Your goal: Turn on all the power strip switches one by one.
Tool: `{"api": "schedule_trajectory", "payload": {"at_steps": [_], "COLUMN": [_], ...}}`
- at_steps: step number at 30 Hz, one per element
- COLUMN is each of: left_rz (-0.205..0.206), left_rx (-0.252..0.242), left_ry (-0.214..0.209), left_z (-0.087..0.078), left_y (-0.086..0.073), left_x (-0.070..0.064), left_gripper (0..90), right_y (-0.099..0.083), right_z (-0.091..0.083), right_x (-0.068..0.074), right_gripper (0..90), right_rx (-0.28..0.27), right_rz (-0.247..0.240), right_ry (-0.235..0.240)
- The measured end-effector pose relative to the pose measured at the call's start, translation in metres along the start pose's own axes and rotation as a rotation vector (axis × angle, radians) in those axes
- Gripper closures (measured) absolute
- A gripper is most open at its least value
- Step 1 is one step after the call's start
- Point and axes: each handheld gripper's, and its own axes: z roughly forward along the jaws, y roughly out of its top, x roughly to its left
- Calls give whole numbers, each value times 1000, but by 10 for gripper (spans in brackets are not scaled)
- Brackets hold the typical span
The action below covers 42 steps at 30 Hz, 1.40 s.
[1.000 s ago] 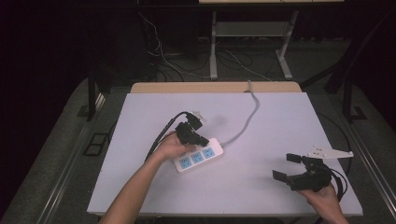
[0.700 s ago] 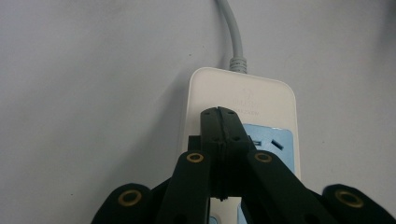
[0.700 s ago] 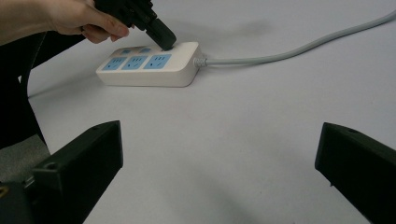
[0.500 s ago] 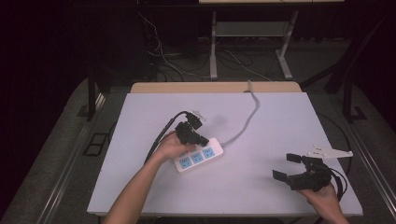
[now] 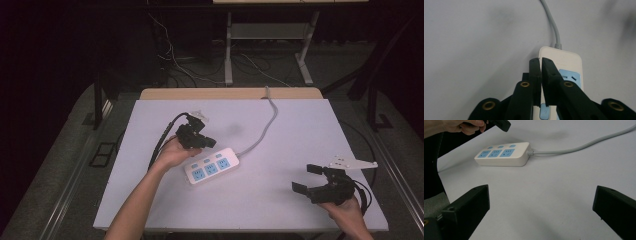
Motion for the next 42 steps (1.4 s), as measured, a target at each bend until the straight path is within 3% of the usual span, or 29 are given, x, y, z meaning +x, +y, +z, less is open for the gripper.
{"api": "schedule_trajectory", "payload": {"at_steps": [2,9,13,16,31,35,42], "left_rz": [-6,-49,-77,-89,-123,-139,-178], "left_rx": [-19,-78,-123,-125,-213,-247,-308], "left_ry": [6,2,-3,10,100,124,126], "left_z": [-7,-33,-47,-54,-84,-87,-84], "left_y": [0,-9,-21,-29,-78,-95,-123], "left_x": [0,0,1,-1,-12,-19,-32], "left_gripper": [789,355,152,17,0,0,0], "right_y": [0,0,0,0,0,0,0], "right_z": [0,1,1,1,3,4,5], "right_x": [0,1,1,2,3,4,6], "right_gripper": [9,9,9,9,10,9,9], "right_rx": [-1,0,-1,-1,5,9,16], "right_rz": [-1,0,-3,-3,-2,-2,-5], "right_ry": [0,2,3,2,5,7,11]}}
